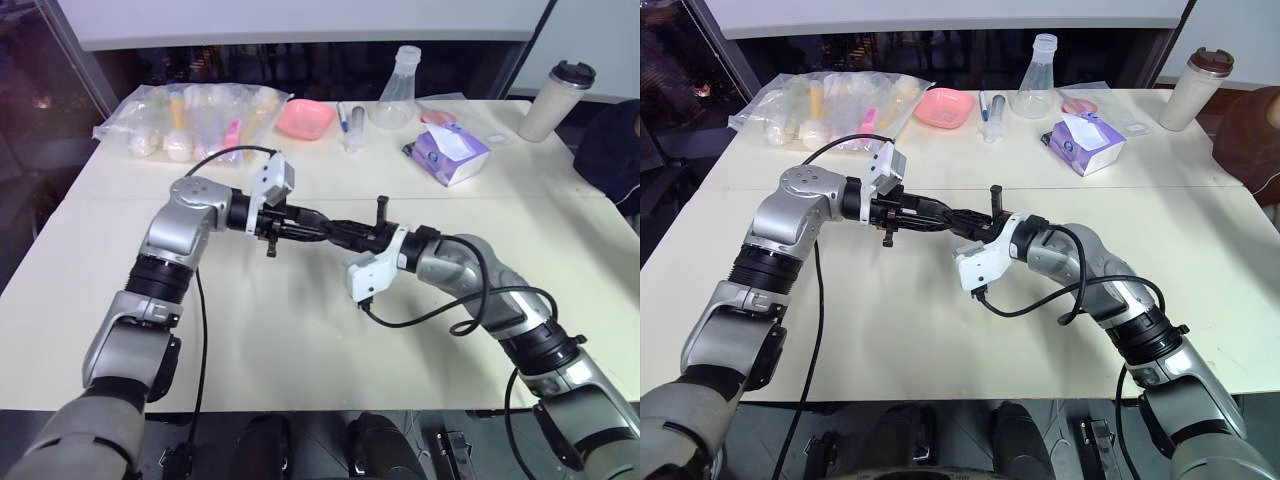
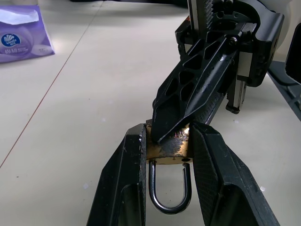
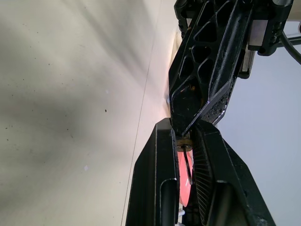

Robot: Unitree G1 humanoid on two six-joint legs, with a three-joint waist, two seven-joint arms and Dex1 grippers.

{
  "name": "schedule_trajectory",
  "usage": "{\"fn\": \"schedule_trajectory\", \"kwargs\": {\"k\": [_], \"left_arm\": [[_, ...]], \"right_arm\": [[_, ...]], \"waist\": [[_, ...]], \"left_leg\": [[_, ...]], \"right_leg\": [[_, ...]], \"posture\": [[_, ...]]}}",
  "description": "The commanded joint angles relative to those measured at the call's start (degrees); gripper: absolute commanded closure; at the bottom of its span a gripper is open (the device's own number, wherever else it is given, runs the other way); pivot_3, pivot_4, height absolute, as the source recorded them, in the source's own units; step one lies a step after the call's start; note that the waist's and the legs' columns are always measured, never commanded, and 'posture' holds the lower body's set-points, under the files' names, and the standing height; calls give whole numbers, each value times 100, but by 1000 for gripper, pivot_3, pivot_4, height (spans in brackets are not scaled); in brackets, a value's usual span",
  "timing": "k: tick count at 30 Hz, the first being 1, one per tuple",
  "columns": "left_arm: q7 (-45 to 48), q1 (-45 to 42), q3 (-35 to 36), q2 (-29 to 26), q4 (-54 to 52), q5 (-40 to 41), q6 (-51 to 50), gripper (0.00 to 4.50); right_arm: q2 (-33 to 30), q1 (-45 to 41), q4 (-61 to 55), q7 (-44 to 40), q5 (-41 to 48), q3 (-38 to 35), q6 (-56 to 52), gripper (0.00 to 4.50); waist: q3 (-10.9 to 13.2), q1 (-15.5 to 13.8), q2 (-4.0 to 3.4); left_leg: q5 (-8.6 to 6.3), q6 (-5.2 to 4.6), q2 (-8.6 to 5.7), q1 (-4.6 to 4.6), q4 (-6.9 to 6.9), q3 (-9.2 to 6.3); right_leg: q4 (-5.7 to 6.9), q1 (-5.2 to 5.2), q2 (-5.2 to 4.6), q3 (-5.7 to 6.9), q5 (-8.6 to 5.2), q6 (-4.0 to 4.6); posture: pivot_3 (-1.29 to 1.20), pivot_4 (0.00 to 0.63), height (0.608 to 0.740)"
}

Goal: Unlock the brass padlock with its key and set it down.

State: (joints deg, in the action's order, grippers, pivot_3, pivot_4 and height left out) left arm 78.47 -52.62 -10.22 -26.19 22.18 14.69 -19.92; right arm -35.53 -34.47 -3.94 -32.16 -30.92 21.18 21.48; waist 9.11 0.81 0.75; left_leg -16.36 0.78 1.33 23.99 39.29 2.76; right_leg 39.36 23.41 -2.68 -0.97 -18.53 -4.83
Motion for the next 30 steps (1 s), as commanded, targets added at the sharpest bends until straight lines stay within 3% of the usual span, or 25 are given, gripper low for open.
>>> {"fn": "schedule_trajectory", "kwargs": {"k": [1,5,12,15,23,30], "left_arm": [[-57,-36,50,-134,-208,-36,55,1932],[-368,-70,468,-283,-223,184,-118,170],[-466,81,847,-454,-740,702,-813,43],[-490,380,800,-510,-1026,733,-795,902],[-649,603,562,-408,-1162,563,-562,4411],[-623,572,441,-364,-1038,538,-429,4411]], "right_arm": [[100,-127,-158,47,143,-216,-2,4500],[104,-138,-87,33,122,-254,-20,4500],[130,-152,-6,29,133,-274,-7,4500],[146,-164,22,15,153,-281,-21,4500],[150,-194,28,-25,183,-273,-11,4500],[133,-185,21,-48,189,-278,-3,4500]], "waist": [[0,3,0],[0,6,0],[0,2,0],[0,12,0],[0,-2,0],[0,6,0]], "left_leg": [[0,0,0,0,0,0],[0,0,1,-1,0,0],[1,1,1,-1,1,-1],[1,1,1,-2,2,-1],[2,3,1,-2,3,-1],[2,3,2,-3,3,-1]], "right_leg": [[0,0,0,-1,0,0],[3,1,-1,-1,0,0],[4,0,-3,-1,0,0],[5,-1,-4,-1,0,0],[7,-1,-3,-1,0,0],[7,-1,-1,-1,0,0]], "posture": [[0,150,715],[0,150,715],[0,150,715],[0,150,715],[0,150,715],[0,150,715]]}}
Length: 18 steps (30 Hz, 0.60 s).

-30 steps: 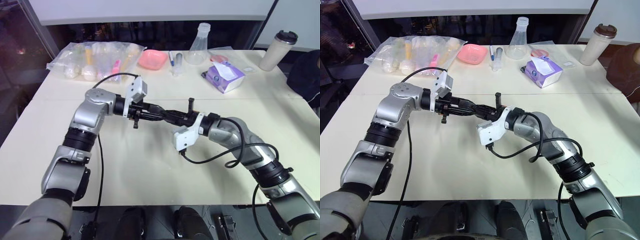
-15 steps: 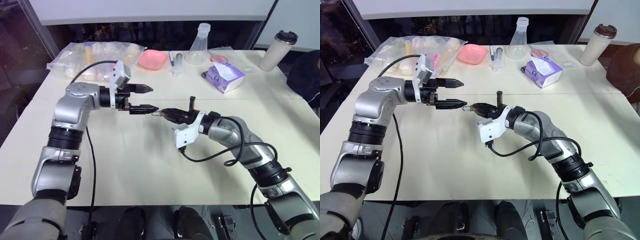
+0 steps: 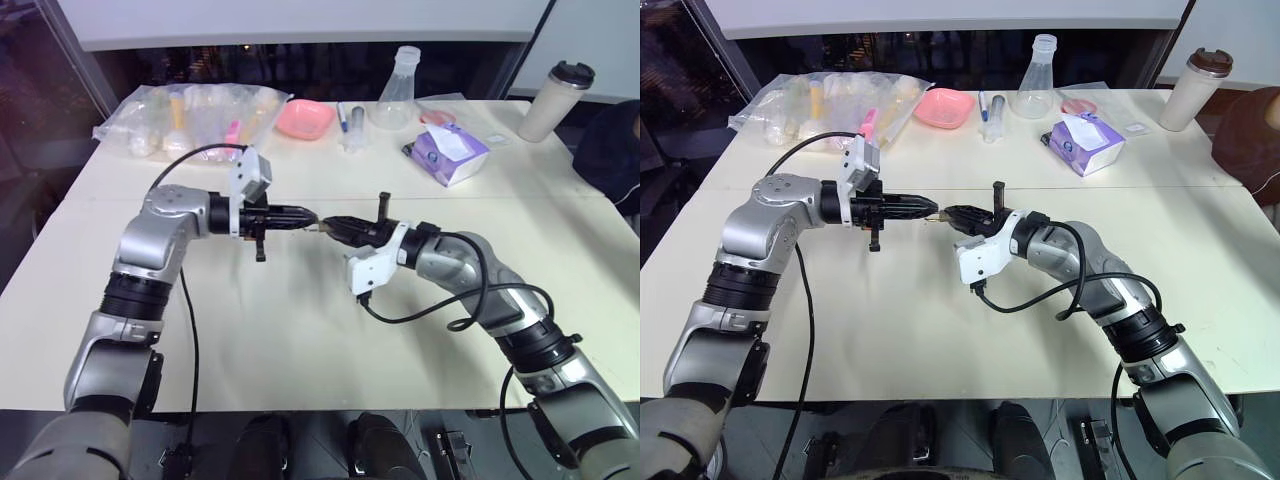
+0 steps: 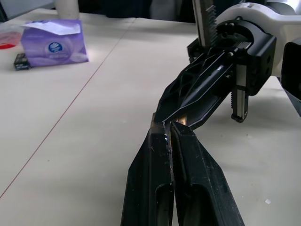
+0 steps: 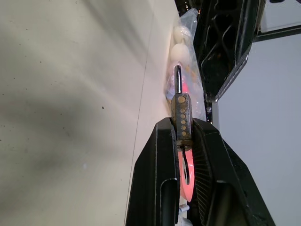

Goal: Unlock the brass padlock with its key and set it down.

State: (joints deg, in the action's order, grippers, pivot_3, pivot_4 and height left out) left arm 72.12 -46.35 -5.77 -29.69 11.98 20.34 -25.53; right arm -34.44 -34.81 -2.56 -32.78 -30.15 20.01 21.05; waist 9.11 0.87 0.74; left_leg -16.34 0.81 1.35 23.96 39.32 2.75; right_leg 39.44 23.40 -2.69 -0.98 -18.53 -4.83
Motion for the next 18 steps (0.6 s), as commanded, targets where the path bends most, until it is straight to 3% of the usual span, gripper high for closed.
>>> {"fn": "schedule_trajectory", "kwargs": {"k": [1,18], "left_arm": [[24,-26,-64,-20,19,-86,193,4411],[-272,-180,-41,144,923,-445,941,4411]], "right_arm": [[23,-152,-126,-1,115,-164,25,4500],[29,-111,-257,-126,181,-211,-61,4500]], "waist": [[0,1,0],[0,-4,0]], "left_leg": [[0,0,0,0,0,0],[0,0,0,0,0,1]], "right_leg": [[0,0,0,0,0,0],[0,0,1,0,0,0]], "posture": [[0,150,715],[0,150,715]]}}
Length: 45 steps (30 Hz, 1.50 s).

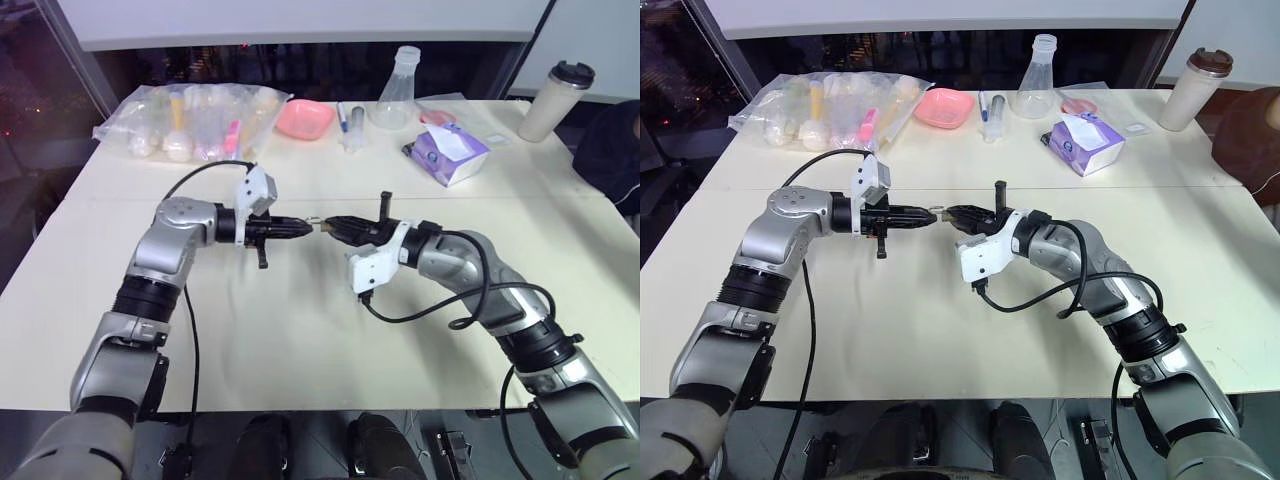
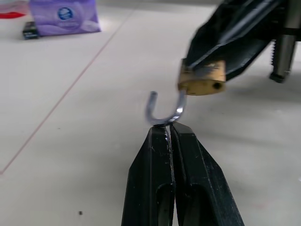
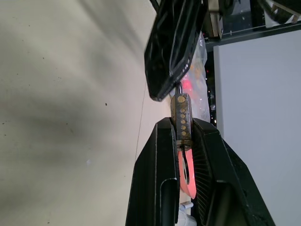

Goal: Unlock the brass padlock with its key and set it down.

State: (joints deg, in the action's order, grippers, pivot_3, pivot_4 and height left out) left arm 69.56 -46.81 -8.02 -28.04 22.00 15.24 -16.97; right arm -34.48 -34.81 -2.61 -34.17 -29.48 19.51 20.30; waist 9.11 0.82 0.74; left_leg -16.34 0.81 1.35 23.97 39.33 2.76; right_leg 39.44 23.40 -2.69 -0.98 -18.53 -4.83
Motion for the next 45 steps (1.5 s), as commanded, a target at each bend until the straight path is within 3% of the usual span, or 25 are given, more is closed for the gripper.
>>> {"fn": "schedule_trajectory", "kwargs": {"k": [1,10,15,24,25,27,32,40,45], "left_arm": [[7,-127,187,-33,-93,88,64,4411],[342,600,216,-776,-589,28,-83,4411],[118,878,585,-1242,-577,93,-178,4411],[-273,1147,786,-1220,-1244,282,-551,4411],[-306,1204,811,-1236,-1315,314,-600,4500],[-351,1280,850,-1250,-1423,358,-687,4500],[-426,1414,875,-1239,-1676,466,-850,4500],[-307,1650,930,-1425,-2191,774,-1145,4500],[-277,1964,1008,-1579,-2482,900,-1096,4500]], "right_arm": [[36,-102,-258,9,116,-158,8,4500],[235,131,68,151,122,-22,-3,4500],[698,-174,1606,834,-226,307,392,4500],[1021,-561,3309,1389,-538,769,1136,4500],[1010,-566,3302,1398,-557,785,1191,3552],[989,-563,3265,1393,-567,788,1261,2854],[704,-342,2737,1131,-531,759,1315,150],[-195,512,442,-585,949,-40,-16,65],[-508,1160,-1423,-1839,3256,-979,-2985,65]], "waist": [[0,2,0],[0,24,0],[-1,22,2],[-1,21,1],[-1,33,1],[-1,42,1],[-1,28,1],[-1,0,1],[-1,0,1]], "left_leg": [[0,0,0,0,0,0],[1,1,7,-6,-5,1],[1,1,5,-8,-1,3],[2,3,4,-6,-2,3],[2,3,5,-6,-3,4],[2,4,6,-7,-4,4],[2,4,7,-9,-5,4],[0,1,4,-10,-4,2],[-15,-25,13,-14,-10,-2]], "right_leg": [[0,0,0,0,0,0],[4,1,5,-1,0,0],[4,-3,3,-1,0,1],[5,-2,1,-1,0,1],[6,0,1,-1,0,1],[6,0,2,-2,0,1],[9,0,2,-2,0,1],[5,-7,-3,-3,0,1],[5,-8,0,-2,1,2]], "posture": [[0,150,715],[0,150,715],[0,150,715],[0,150,715],[0,150,715],[0,150,715],[0,150,715],[0,150,715],[0,150,715]]}}
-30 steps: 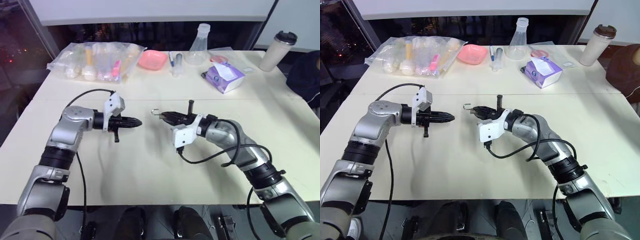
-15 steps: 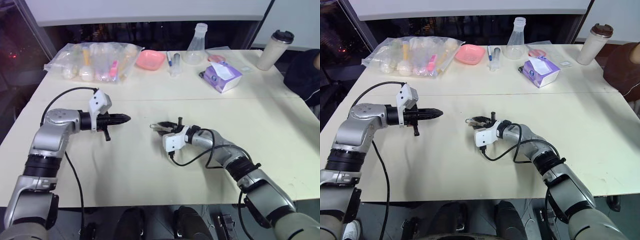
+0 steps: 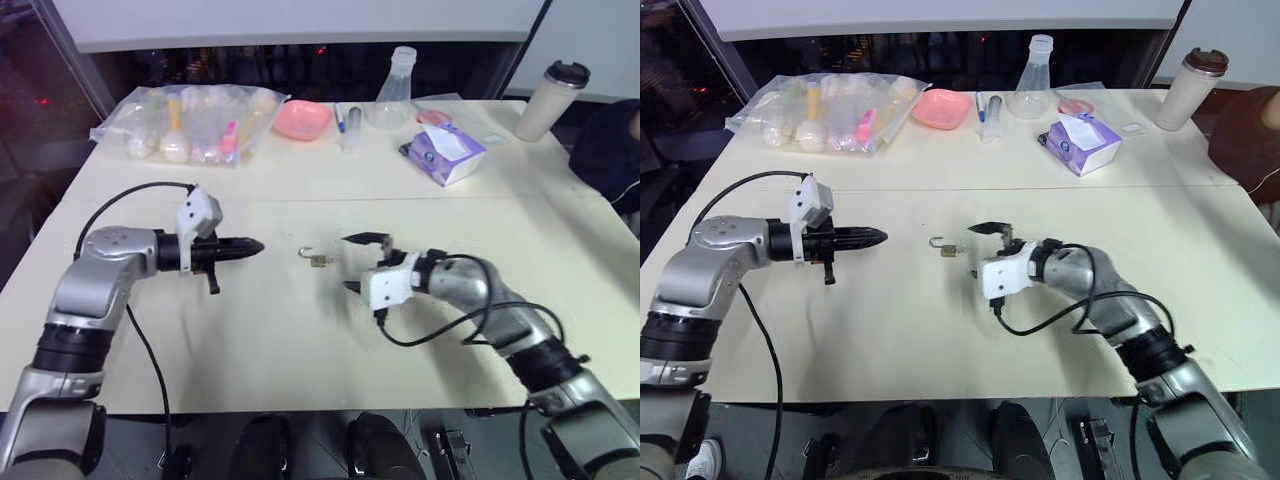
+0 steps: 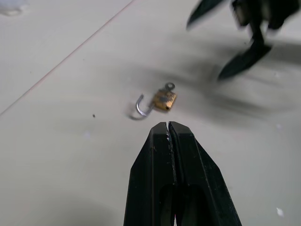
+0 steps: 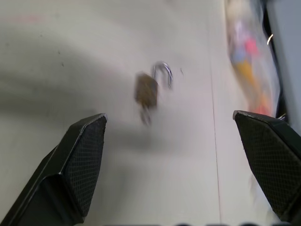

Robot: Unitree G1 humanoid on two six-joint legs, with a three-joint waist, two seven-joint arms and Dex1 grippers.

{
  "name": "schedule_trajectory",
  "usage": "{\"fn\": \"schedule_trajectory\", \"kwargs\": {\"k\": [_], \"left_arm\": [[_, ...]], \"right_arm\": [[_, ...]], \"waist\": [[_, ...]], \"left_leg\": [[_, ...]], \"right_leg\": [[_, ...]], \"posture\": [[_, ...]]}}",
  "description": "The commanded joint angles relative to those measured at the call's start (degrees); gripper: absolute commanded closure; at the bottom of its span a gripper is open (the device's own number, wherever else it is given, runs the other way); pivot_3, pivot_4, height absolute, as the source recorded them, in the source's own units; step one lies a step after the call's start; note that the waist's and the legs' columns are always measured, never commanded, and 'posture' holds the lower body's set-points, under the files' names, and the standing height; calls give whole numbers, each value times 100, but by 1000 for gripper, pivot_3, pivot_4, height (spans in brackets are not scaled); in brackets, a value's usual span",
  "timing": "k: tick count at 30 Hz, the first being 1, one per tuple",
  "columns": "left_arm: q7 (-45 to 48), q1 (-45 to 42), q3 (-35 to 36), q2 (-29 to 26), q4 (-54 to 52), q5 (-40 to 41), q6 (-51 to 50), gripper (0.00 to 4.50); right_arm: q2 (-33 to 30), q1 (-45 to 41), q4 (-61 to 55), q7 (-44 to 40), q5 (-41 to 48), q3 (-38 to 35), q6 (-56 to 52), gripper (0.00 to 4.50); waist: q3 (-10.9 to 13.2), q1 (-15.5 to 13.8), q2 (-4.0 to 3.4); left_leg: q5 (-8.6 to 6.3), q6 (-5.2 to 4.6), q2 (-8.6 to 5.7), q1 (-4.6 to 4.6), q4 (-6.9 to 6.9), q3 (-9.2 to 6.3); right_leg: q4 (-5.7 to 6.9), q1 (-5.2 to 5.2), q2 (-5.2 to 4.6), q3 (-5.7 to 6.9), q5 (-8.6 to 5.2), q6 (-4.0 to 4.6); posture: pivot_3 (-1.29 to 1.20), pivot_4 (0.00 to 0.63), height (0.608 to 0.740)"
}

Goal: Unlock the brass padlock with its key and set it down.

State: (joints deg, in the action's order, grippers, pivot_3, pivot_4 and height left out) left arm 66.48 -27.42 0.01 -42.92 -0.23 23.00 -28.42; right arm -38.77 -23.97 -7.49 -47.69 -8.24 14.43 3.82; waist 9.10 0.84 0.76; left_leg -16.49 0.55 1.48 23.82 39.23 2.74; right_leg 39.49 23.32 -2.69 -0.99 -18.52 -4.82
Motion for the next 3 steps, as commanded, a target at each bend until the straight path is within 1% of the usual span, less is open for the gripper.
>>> {"fn": "schedule_trajectory", "kwargs": {"k": [1,3], "left_arm": [[32,63,212,-106,-323,161,28,4500],[45,155,220,-146,-470,212,-11,4500]], "right_arm": [[-182,144,-1158,-632,1437,-620,-1799,65],[-449,266,-1524,-902,1957,-867,-2642,65]], "waist": [[0,-7,0],[0,-10,0]], "left_leg": [[-2,-4,0,-2,0,0],[-4,-7,-1,-8,1,-1]], "right_leg": [[0,-2,0,0,0,0],[0,-9,-2,1,0,1]], "posture": [[0,150,715],[0,150,715]]}}
